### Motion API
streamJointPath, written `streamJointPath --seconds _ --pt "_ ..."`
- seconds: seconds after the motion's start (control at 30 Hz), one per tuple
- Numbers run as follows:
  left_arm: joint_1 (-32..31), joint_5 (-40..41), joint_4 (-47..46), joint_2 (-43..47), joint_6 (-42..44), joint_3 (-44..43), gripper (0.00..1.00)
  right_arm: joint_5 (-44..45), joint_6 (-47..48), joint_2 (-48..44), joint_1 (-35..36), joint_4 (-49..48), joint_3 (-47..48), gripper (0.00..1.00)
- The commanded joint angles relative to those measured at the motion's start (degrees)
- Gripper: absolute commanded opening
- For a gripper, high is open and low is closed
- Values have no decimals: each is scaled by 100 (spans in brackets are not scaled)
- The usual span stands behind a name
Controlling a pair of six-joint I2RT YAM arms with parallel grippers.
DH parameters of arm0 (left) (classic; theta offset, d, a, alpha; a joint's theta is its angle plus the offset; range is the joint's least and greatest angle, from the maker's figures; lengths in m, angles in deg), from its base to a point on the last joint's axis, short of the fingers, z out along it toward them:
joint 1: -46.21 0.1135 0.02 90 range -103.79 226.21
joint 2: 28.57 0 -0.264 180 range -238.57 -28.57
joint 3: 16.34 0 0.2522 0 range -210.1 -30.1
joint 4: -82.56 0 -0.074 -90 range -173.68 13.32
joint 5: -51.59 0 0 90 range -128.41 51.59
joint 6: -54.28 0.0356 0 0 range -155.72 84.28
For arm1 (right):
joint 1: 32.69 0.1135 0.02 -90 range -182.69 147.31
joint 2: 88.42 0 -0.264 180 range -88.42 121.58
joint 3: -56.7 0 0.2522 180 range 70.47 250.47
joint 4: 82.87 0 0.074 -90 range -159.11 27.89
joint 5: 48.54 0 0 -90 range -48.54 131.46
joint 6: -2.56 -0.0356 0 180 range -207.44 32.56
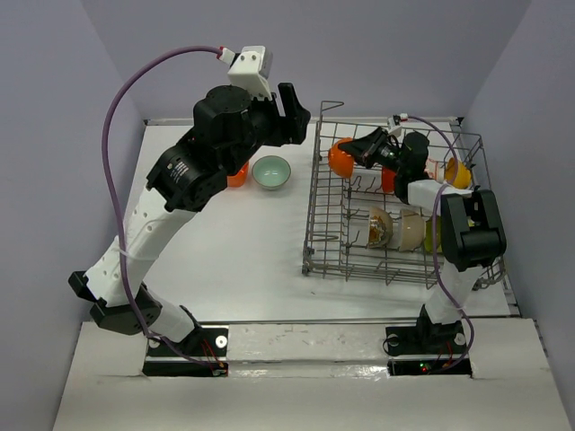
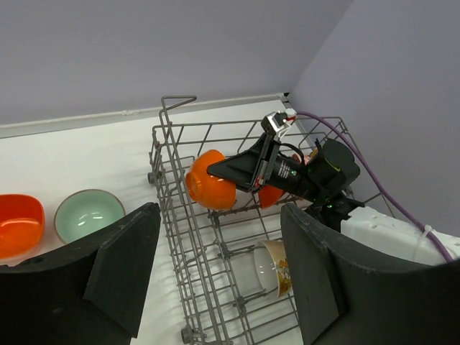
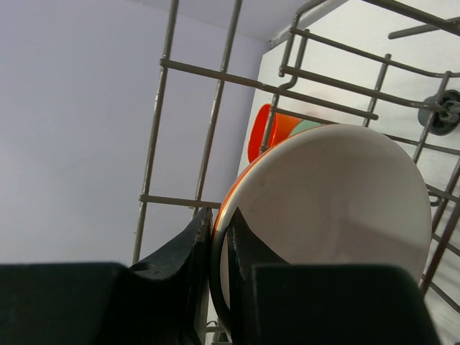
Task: Load the bowls into the dish rack
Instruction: Turn the bowl upside down over the dish rack.
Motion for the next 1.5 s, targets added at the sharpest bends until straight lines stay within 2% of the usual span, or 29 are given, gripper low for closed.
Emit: streamJointPath --seconds 0.0,0.6,0.87,1.0,1.23,1.27,1.47 --pt "13 18 -204 8 55 -229 76 9 101 -22 119 -284 388 1" --pt "13 36 -151 16 73 -221 76 167 400 322 172 32 318 1" --pt "5 18 -168 52 73 -151 76 1001 1418 75 172 1805 572 1" --pt "13 9 -177 95 73 -107 76 1265 1604 75 172 2299 669 3" --pt "13 18 -160 139 81 -98 76 1889 2017 -4 172 3247 809 15" --pt "13 9 -168 139 81 -98 76 2029 2139 -12 172 3371 845 21" --pt "13 -26 -177 139 55 -71 76 2399 2430 23 172 4012 1073 32"
